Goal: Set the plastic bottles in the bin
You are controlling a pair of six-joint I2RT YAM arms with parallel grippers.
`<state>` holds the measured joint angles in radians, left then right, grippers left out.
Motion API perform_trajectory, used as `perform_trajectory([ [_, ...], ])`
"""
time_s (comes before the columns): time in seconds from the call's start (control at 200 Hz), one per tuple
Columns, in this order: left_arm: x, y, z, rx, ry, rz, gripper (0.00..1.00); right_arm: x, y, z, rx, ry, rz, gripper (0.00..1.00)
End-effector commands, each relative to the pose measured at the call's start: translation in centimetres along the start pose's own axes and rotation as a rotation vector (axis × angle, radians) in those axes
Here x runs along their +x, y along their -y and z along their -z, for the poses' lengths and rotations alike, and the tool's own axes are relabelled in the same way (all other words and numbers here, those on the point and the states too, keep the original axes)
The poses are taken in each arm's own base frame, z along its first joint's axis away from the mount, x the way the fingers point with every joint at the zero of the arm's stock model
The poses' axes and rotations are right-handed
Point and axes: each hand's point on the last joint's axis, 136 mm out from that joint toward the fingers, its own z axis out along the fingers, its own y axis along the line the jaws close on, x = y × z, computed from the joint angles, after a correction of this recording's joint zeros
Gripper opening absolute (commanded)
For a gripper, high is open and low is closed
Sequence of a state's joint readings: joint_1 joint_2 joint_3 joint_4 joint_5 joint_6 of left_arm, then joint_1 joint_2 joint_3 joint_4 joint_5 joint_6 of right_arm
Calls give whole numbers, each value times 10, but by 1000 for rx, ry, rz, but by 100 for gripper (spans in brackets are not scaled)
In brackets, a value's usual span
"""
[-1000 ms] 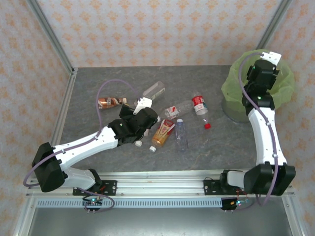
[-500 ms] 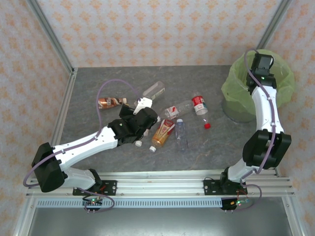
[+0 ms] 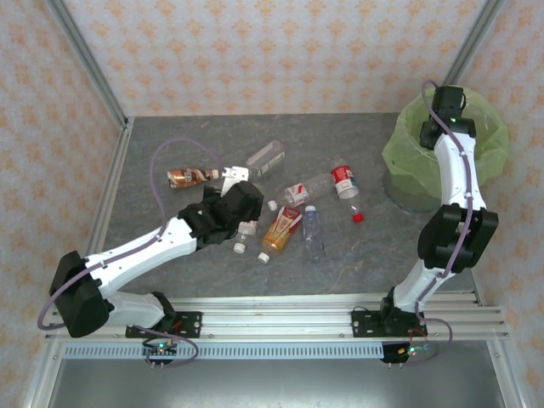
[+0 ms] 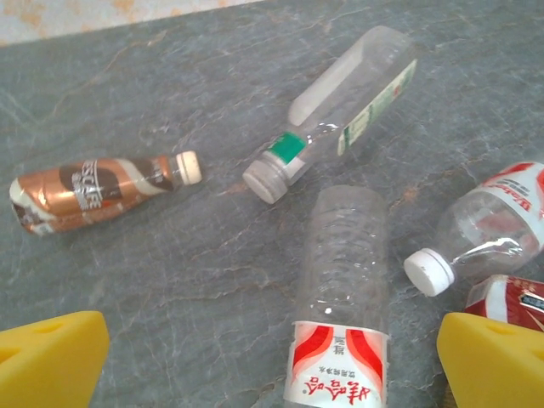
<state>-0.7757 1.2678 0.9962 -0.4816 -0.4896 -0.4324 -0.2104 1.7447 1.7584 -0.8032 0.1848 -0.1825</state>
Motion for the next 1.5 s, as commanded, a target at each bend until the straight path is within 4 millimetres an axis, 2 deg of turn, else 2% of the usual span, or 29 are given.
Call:
perform_trajectory([
  [0.0, -3, -9, 0, -10, 23, 124, 100, -11, 9, 22, -5, 35, -43, 55],
  [0.175, -9, -17, -1, -38, 51, 144, 100, -11, 15, 29, 10, 47, -57, 67],
  [0.495, -7, -22, -4, -19, 58, 183, 100, -19, 17, 50, -25, 92, -95, 74],
  [0.801, -2, -24, -19, 13, 40, 254, 100, -36, 23, 98, -114, 254, -206, 86],
  [0.906, -4, -21, -25, 42, 61, 270, 100, -37, 24, 120, -167, 333, -241, 95],
  [0.971, -1, -19, -32, 47, 66, 251, 100, -35, 15, 132, -242, 384, -244, 100],
  [1.051, 2, -20, -44, 39, 44, 278, 100, -31, 3, 151, -360, 447, -260, 99],
  [1.116, 3, -19, -54, 63, 7, 378, 100, -28, -6, 167, -453, 490, -279, 99],
  [1.146, 2, -16, -58, 87, -5, 412, 100, -26, -13, 168, -496, 491, -285, 99],
  [1.161, 1, -14, -59, 101, -10, 428, 100, -26, -13, 180, -522, 517, -286, 99],
  [1.261, -3, -8, -66, 115, -29, 476, 100, -14, -37, 205, -720, 545, -272, 99],
  [1.366, -2, -19, -72, 44, -63, 482, 100, 1, -64, 229, -894, 570, -227, 99],
  [1.496, -2, -38, -76, -15, -88, 505, 100, 29, -87, 247, -943, 593, -94, 99],
])
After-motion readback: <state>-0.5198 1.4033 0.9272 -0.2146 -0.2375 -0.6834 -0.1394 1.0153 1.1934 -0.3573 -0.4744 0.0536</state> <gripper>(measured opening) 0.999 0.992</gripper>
